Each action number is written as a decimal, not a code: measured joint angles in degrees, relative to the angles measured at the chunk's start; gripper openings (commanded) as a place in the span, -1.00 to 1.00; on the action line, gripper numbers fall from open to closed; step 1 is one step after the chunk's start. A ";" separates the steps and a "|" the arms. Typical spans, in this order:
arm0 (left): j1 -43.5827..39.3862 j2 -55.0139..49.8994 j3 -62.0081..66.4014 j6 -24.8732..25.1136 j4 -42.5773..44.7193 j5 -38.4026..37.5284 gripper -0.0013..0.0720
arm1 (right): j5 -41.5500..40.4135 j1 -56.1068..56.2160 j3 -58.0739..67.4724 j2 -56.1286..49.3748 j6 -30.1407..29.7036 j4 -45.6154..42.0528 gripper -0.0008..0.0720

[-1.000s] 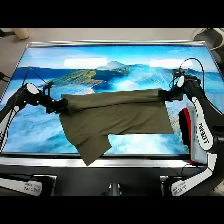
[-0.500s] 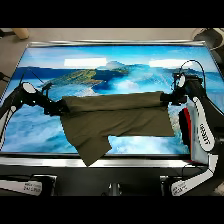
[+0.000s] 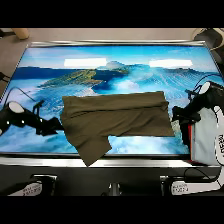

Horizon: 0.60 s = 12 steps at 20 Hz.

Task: Fold the shirts.

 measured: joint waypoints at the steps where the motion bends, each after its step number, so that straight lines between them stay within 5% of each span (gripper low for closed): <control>1: -0.26 2.19 -4.09 0.61 -1.70 1.55 0.44 | -0.02 -0.33 -1.36 0.74 -0.26 0.31 0.21; 8: -6.62 8.15 -16.76 2.23 -10.01 9.11 0.43 | -0.44 -1.07 -4.70 2.71 -1.25 1.46 0.26; 9: -7.85 8.33 -17.18 1.70 -10.88 10.05 0.30 | -0.44 -1.07 -4.83 2.75 -1.31 1.38 0.43; 12: -11.19 8.50 -17.92 -0.57 -12.39 12.41 0.17 | -0.52 -1.09 -5.09 2.69 -1.46 1.05 0.43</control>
